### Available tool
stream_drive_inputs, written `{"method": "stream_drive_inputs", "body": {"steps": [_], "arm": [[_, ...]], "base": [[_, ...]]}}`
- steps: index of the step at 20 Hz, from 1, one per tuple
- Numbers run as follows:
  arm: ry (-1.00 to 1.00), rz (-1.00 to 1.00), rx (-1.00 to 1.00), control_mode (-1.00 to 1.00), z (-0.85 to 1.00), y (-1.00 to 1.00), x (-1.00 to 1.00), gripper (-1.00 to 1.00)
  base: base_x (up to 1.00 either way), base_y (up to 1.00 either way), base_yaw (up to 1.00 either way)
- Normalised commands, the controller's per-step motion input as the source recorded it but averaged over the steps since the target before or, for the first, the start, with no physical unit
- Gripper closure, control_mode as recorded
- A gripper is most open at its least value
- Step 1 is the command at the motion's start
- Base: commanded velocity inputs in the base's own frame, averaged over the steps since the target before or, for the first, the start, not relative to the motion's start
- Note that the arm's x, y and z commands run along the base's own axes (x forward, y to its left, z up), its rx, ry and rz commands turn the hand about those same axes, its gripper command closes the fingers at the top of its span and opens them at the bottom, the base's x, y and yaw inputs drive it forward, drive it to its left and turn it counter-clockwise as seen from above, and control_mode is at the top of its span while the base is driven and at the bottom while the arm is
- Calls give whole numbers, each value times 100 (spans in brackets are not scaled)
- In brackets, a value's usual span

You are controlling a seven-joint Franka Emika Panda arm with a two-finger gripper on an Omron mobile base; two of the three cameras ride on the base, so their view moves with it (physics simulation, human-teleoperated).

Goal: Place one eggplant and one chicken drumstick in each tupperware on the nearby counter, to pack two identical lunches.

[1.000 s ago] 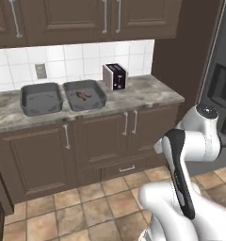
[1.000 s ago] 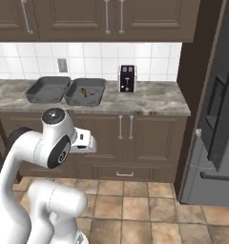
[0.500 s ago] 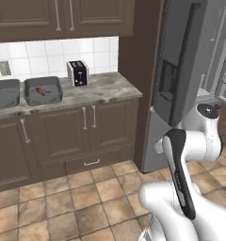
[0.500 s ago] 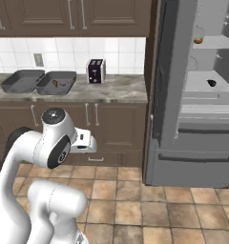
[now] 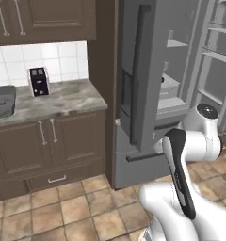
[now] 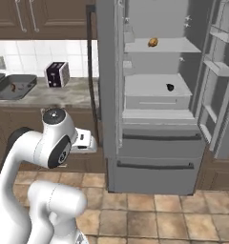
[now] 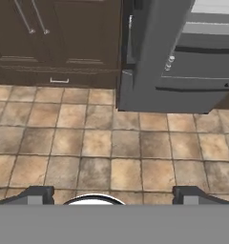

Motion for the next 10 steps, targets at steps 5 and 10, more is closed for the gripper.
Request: {"method": "stream_drive_inputs", "body": {"steps": [5, 10], "arm": [[0, 0, 0, 100, 0, 0, 0, -100], [0, 0, 0, 100, 0, 0, 0, -100]], "base": [[20, -100, 0], [19, -100, 0]]}}
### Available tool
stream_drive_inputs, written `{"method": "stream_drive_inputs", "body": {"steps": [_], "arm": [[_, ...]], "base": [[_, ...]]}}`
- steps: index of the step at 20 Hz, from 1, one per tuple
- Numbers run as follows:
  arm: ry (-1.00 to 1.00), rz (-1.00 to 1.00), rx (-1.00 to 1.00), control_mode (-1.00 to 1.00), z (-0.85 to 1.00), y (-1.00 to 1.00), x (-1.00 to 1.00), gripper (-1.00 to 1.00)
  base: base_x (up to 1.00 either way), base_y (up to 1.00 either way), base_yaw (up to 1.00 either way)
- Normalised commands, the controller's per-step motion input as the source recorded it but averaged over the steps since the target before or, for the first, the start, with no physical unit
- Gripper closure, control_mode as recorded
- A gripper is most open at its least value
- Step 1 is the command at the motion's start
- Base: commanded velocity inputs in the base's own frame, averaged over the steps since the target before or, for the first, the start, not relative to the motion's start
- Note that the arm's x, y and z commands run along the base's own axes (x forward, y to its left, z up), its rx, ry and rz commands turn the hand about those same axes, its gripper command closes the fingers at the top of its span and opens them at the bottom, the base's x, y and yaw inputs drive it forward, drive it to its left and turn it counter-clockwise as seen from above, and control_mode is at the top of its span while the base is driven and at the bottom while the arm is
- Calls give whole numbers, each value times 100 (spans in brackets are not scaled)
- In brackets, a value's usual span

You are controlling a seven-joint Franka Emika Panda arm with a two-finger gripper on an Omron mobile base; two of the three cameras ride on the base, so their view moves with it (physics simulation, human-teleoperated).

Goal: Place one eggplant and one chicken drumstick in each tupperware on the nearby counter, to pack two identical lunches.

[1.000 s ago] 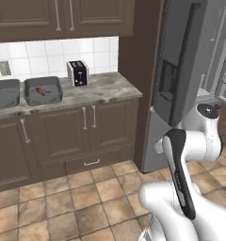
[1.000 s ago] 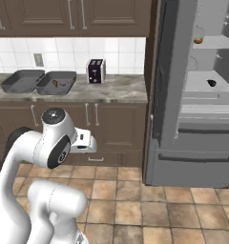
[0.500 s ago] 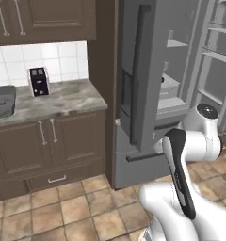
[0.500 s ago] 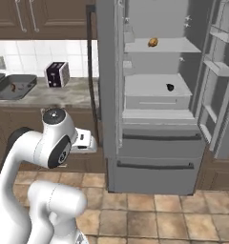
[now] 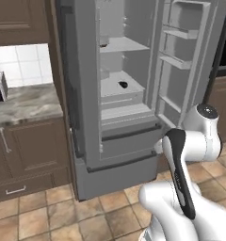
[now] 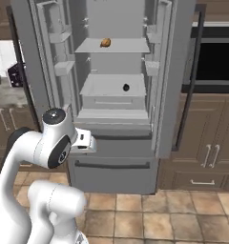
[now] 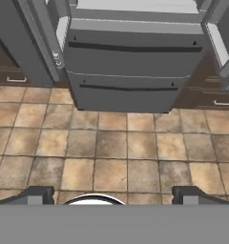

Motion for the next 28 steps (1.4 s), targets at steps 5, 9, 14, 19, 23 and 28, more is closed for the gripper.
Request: {"method": "stream_drive_inputs", "body": {"steps": [5, 9, 14, 19, 23, 28], "arm": [[0, 0, 0, 100, 0, 0, 0, -100], [0, 0, 0, 100, 0, 0, 0, -100], [0, 0, 0, 100, 0, 0, 0, -100], [0, 0, 0, 100, 0, 0, 0, -100], [0, 0, 0, 100, 0, 0, 0, -100], [0, 0, 0, 100, 0, 0, 0, -100]], "base": [[27, -95, 0], [16, -34, 18], [18, 4, 30], [29, 12, 22], [46, 12, -1], [85, 31, -11]]}}
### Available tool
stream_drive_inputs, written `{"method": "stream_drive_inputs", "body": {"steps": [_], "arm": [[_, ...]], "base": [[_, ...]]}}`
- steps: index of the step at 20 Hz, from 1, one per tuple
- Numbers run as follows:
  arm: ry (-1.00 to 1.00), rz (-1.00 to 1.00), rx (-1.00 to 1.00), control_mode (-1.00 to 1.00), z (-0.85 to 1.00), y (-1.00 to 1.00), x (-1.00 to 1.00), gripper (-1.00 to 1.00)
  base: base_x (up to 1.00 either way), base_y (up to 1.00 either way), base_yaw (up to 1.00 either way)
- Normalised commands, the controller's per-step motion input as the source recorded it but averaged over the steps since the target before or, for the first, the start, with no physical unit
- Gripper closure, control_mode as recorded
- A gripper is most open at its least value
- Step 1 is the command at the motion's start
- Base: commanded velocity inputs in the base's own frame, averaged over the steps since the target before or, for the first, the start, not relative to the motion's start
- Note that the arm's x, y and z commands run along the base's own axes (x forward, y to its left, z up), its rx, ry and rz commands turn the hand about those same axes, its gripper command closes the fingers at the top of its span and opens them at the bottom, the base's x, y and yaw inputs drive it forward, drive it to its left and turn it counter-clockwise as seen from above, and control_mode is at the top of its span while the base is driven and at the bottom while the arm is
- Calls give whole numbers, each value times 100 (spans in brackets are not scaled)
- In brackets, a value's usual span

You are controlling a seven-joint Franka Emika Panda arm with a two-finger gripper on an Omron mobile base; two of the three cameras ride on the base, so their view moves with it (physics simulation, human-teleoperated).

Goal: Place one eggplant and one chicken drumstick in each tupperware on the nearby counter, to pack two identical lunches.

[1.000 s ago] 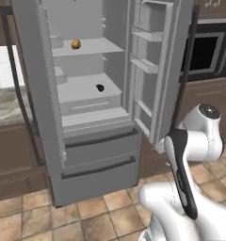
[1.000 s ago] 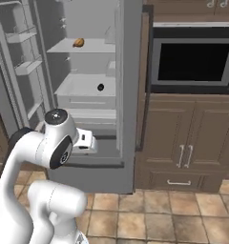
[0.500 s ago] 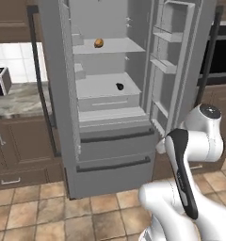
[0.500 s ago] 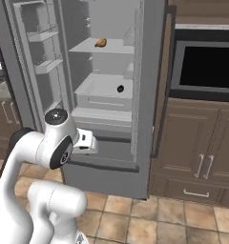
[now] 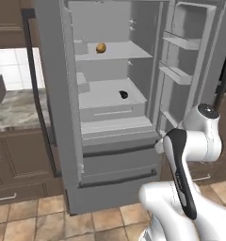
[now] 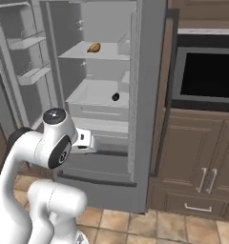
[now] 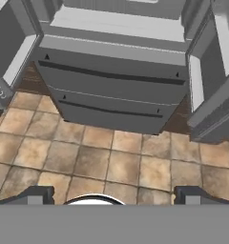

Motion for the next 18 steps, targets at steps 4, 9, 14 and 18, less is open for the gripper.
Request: {"method": "stream_drive_inputs", "body": {"steps": [4, 9, 14, 18], "arm": [[0, 0, 0, 100, 0, 0, 0, -100], [0, 0, 0, 100, 0, 0, 0, -100], [0, 0, 0, 100, 0, 0, 0, -100], [0, 0, 0, 100, 0, 0, 0, -100]], "base": [[100, 38, -11], [100, 39, -8], [96, 2, -2], [86, 0, 0]]}}
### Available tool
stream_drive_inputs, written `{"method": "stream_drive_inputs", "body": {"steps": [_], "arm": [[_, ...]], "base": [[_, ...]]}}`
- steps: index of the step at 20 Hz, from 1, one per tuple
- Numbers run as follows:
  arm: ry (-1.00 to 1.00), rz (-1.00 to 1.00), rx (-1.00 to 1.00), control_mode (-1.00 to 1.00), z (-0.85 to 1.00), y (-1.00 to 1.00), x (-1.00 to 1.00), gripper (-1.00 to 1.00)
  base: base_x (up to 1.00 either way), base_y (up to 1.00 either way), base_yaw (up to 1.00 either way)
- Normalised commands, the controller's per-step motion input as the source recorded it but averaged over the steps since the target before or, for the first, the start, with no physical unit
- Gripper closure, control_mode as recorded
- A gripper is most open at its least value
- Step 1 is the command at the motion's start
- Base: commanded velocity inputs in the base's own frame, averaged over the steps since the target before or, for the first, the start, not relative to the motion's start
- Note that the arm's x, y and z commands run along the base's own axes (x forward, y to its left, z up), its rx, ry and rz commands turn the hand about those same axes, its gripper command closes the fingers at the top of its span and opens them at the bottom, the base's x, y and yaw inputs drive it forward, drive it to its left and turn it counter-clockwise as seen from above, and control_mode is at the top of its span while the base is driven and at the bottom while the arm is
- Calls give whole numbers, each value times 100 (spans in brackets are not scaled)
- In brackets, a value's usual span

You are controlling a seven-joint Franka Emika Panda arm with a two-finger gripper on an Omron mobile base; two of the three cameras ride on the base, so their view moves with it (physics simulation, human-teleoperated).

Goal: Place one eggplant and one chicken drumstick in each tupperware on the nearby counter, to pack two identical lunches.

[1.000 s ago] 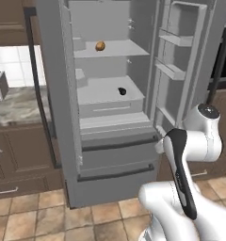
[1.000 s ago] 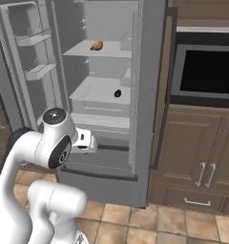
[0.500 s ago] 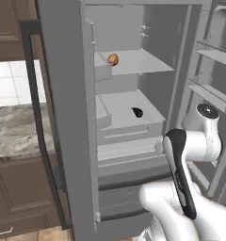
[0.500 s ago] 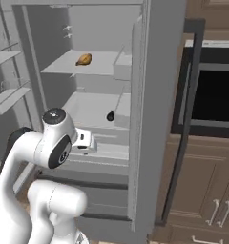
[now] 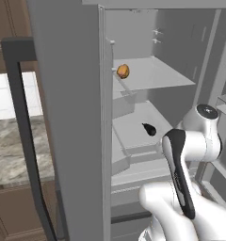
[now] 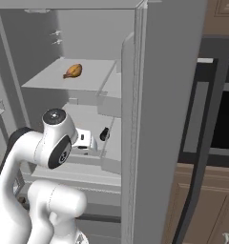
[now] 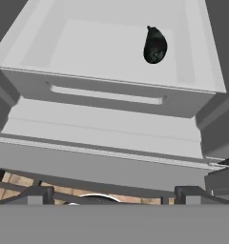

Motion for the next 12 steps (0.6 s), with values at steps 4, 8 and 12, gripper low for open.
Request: {"method": "stream_drive_inputs", "body": {"steps": [4, 8, 12], "arm": [[1, 0, 0, -100, 0, 1, 6, -100], [1, 0, 0, -100, 10, 14, 3, -100], [0, 0, 0, -100, 47, 31, -10, -100]], "base": [[41, 0, 0], [0, 0, 0], [0, 0, 0]]}}
